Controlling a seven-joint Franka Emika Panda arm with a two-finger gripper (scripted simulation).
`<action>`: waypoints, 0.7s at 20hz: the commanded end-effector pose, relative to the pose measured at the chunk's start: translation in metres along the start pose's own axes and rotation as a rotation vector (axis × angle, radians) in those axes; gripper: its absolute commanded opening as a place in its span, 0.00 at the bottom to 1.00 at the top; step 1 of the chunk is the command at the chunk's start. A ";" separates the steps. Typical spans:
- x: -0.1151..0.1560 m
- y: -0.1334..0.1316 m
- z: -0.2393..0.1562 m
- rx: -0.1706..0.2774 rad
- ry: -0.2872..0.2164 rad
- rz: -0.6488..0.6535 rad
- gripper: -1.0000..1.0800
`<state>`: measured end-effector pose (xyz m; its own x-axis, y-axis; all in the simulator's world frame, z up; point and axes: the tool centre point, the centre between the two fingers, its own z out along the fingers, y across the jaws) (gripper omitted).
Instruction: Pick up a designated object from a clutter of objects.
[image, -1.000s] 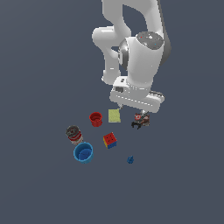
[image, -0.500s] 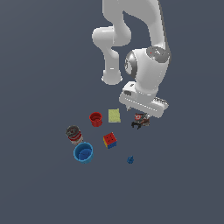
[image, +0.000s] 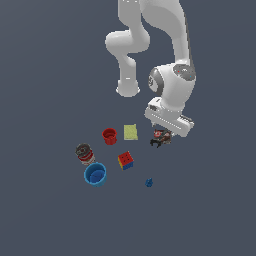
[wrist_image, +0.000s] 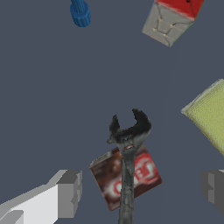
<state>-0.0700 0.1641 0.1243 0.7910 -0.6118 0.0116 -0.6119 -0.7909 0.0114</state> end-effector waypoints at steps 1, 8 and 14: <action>-0.011 -0.002 0.009 0.003 -0.002 0.039 0.96; -0.034 -0.005 0.027 0.008 -0.008 0.116 0.96; -0.045 -0.005 0.035 0.010 -0.012 0.150 0.96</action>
<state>-0.1007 0.1938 0.0903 0.6969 -0.7172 0.0012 -0.7172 -0.6969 0.0013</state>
